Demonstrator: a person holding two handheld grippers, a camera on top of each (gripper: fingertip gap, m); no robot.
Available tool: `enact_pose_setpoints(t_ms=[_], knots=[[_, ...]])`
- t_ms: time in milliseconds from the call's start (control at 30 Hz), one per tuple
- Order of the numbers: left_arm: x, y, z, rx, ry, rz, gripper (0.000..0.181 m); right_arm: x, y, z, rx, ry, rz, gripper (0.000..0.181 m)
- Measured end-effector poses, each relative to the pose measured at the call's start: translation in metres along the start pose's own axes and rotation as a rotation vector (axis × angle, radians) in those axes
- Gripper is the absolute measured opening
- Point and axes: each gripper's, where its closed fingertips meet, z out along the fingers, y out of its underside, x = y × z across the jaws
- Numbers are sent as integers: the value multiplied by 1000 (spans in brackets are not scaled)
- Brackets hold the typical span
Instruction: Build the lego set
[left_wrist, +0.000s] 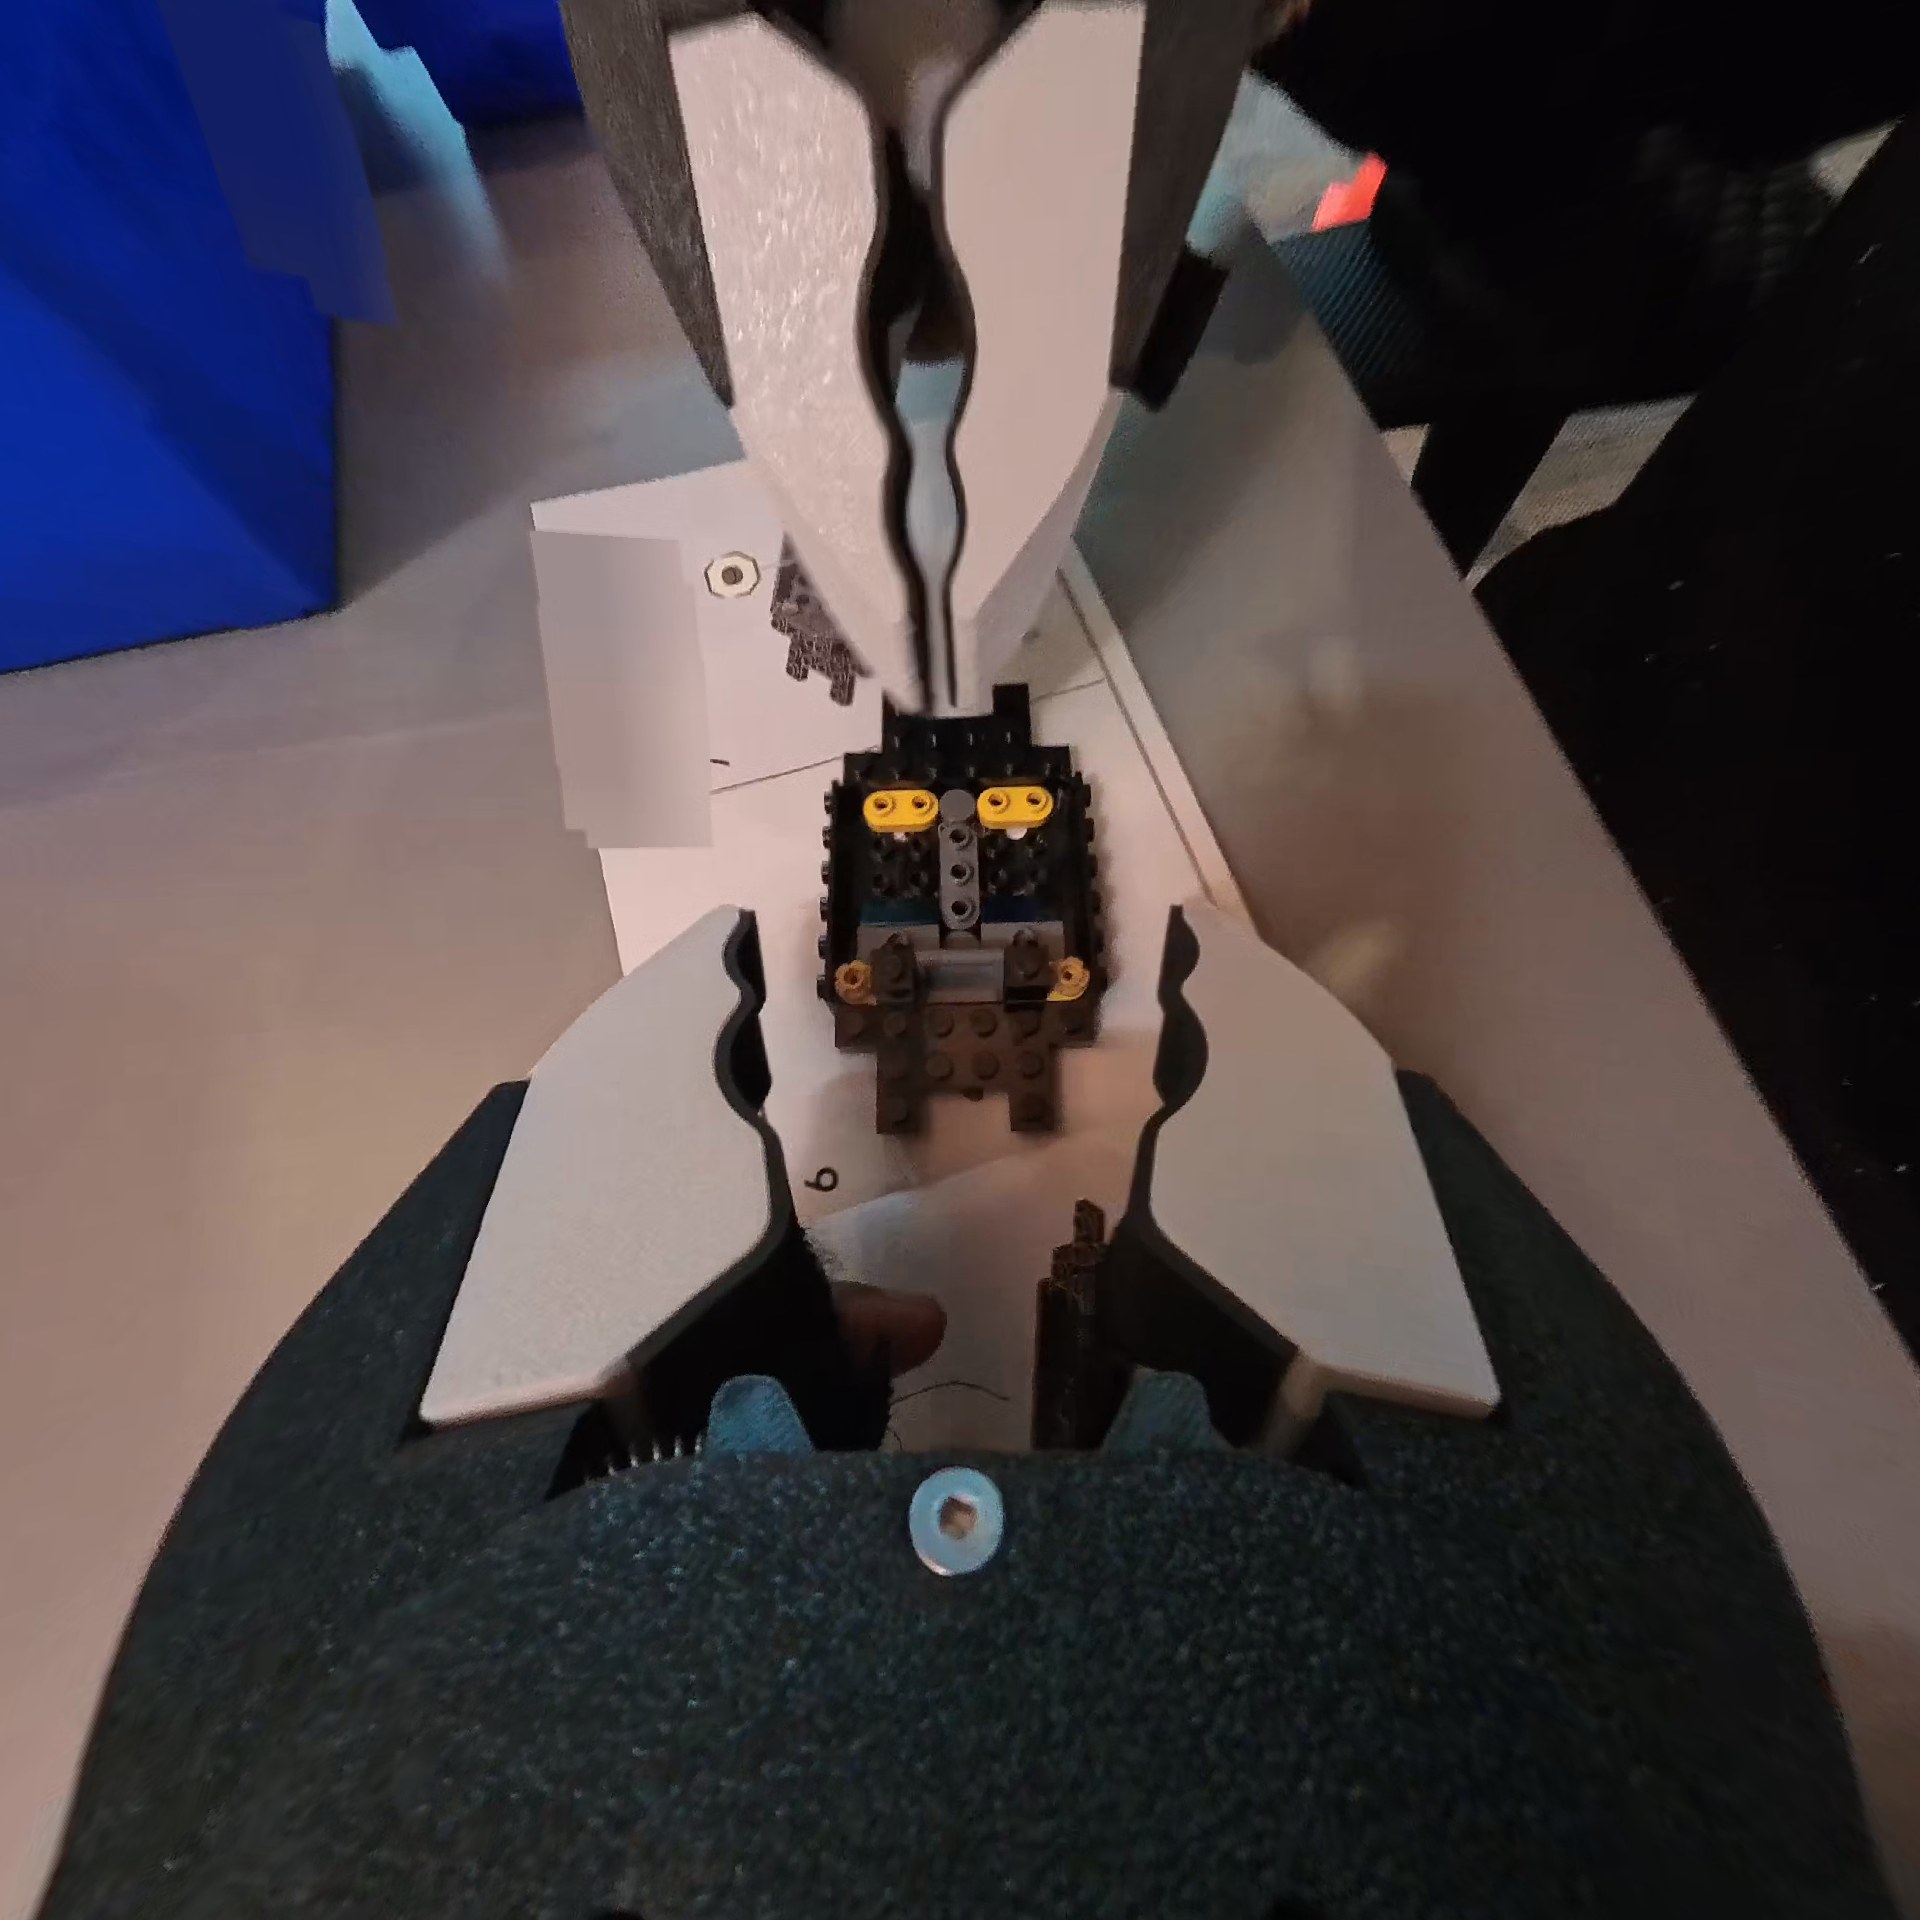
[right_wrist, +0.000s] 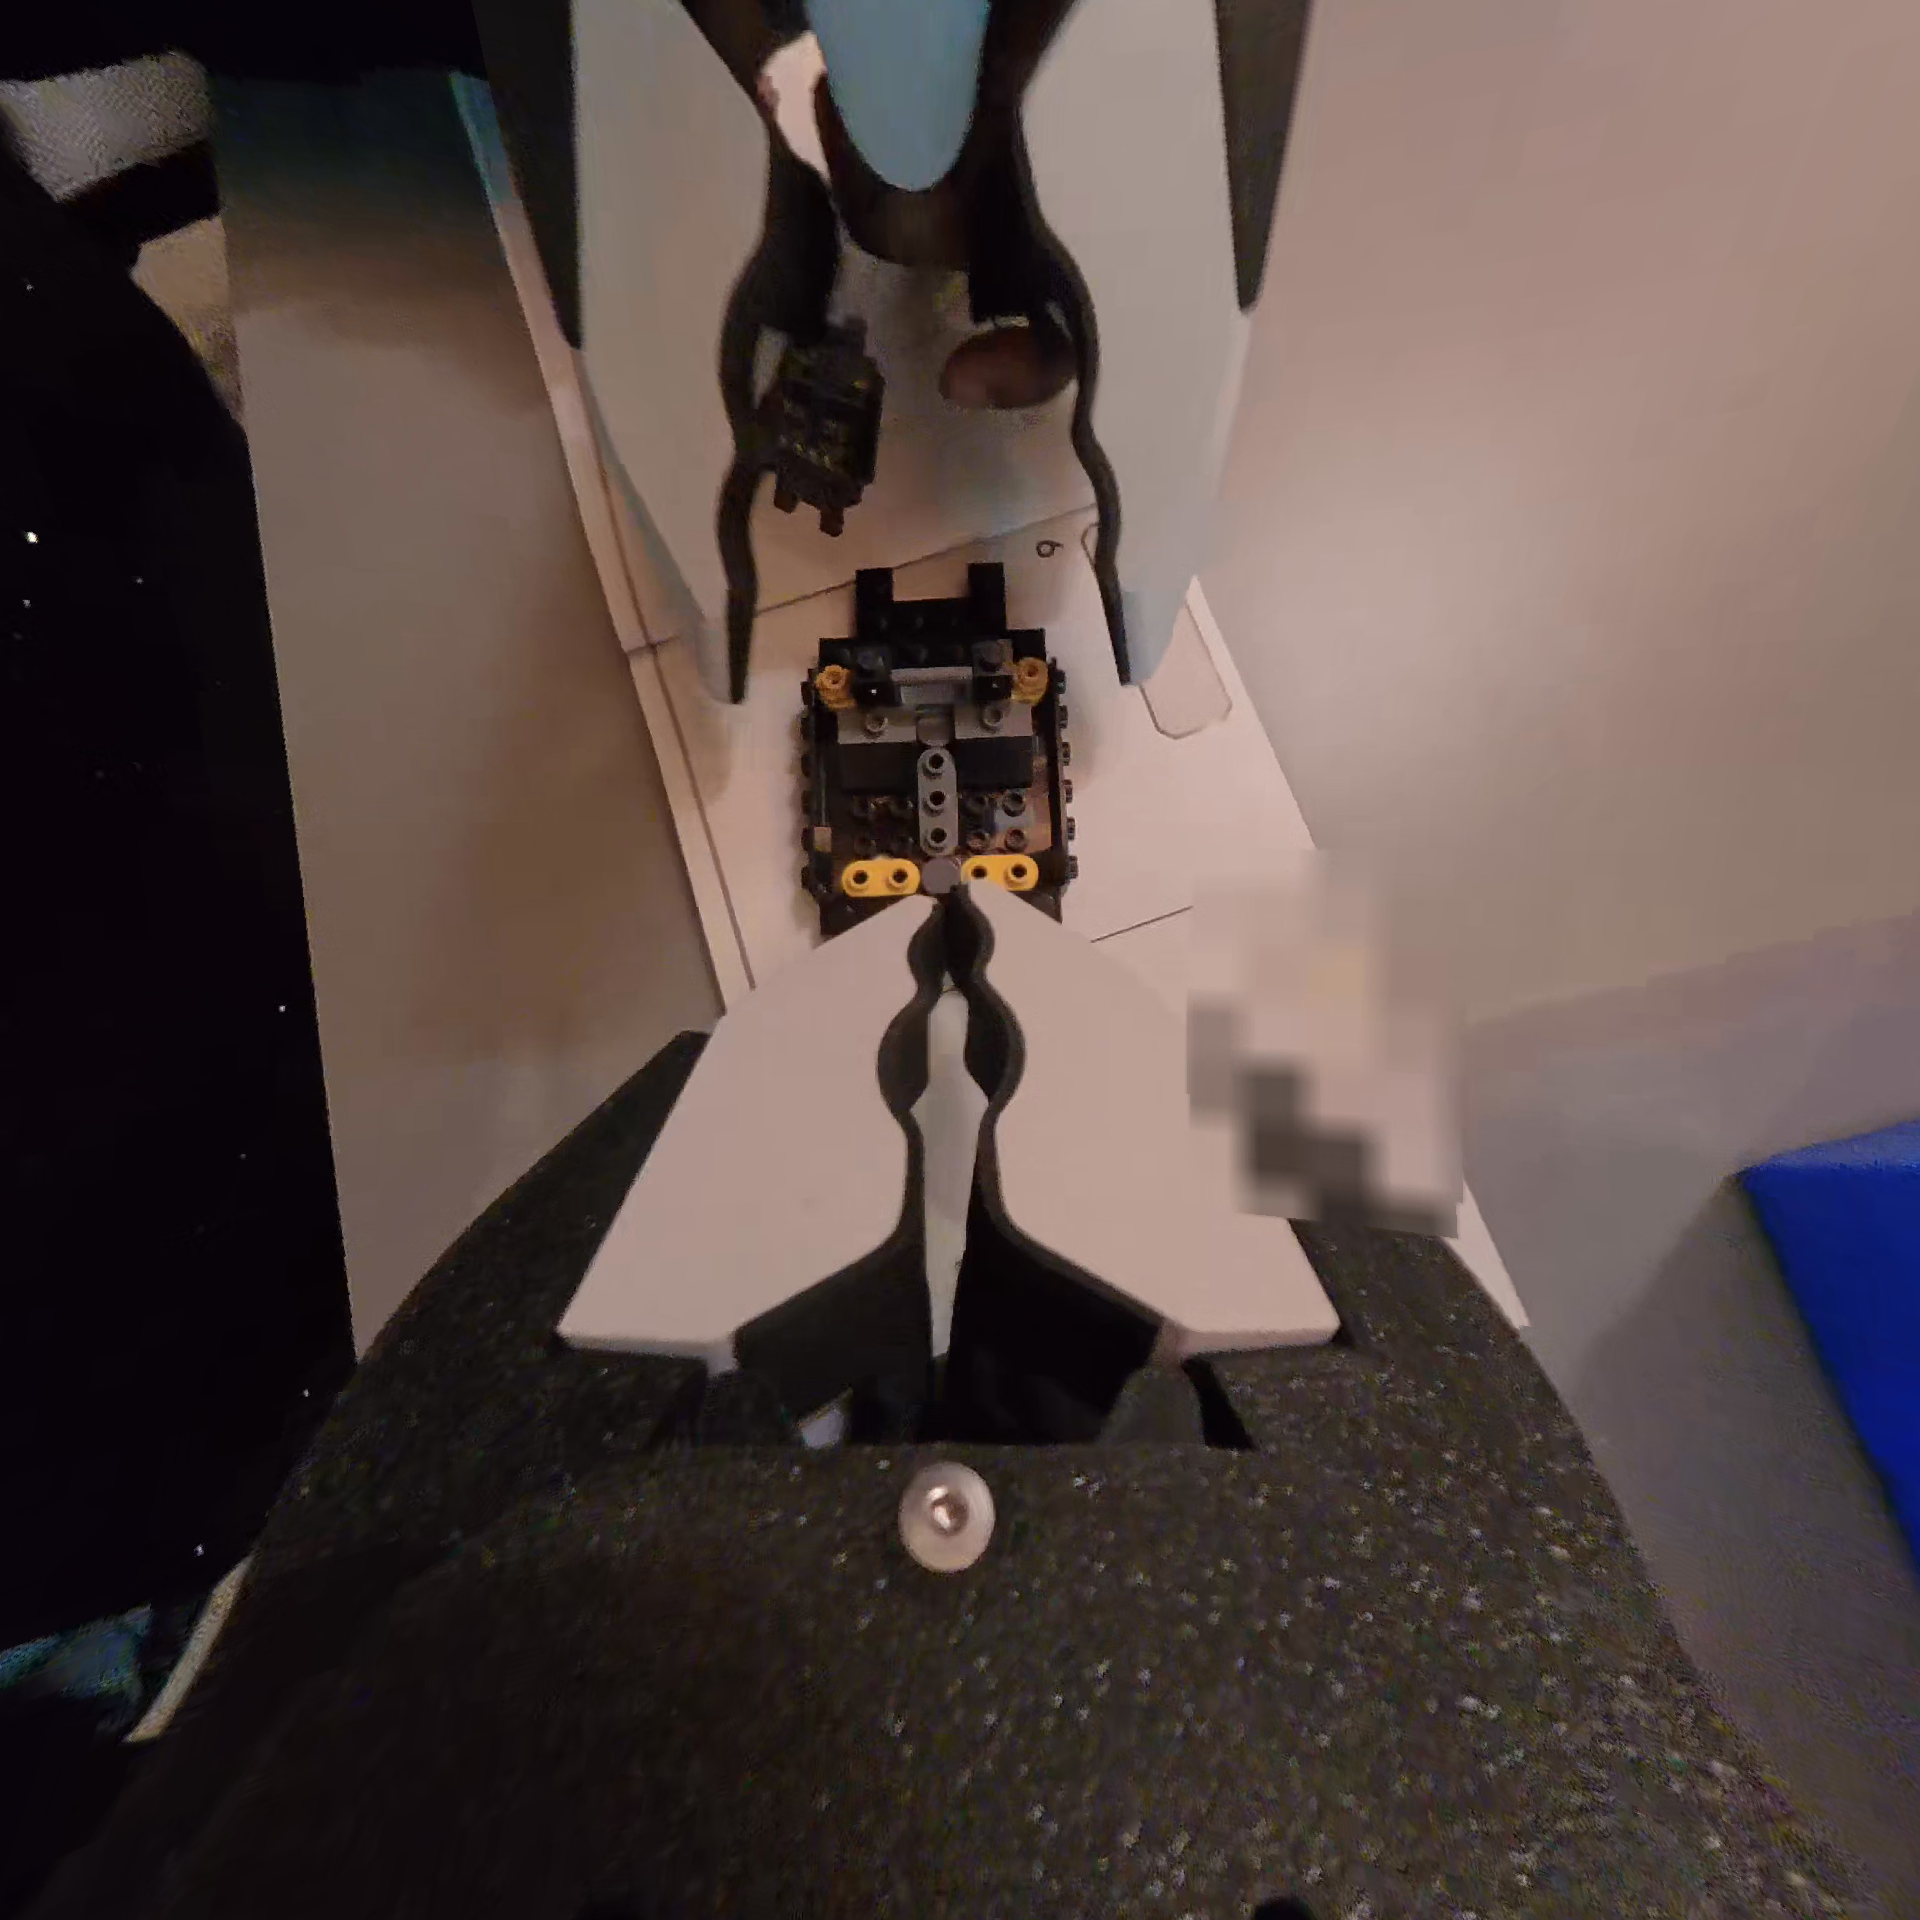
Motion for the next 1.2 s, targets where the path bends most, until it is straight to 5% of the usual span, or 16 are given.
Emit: enact_pose_setpoints(t_ms=[67,167,300,367,433,467,500,633,733,767,967,1200], knots=[[1,-11,-5,73,4,-34,68,3,0,1,33,6,43,36],[-9,-27,-12,173,-74,-35,0,-1,-6,-1,118,-13,37,38],[-12,-24,-7,112,-128,3,0,-3,-11,-3,184,-11,24,0],[-10,-25,-4,105,-113,-17,0,-1,-10,-3,185,5,17,6],[-10,-23,-2,75,-124,-3,24,0,-6,-3,167,17,36,18],[-10,-22,-2,64,-137,14,13,-1,-4,-5,155,5,29,24],[-12,-22,-3,54,-159,35,3,-4,-3,-7,163,-5,5,0],[-25,-23,-13,48,-279,31,2,0,4,-14,174,17,35,15],[-15,-9,-13,-42,-221,-4,69,-1,17,-10,112,-17,78,37],[-11,-2,-11,-83,-189,-20,77,-4,20,-8,103,-36,74,44],[-1,16,1,-172,-120,12,71,-1,23,4,82,-15,51,49],[-23,22,-5,-200,-186,-5,73,-8,18,3,95,9,65,33]])
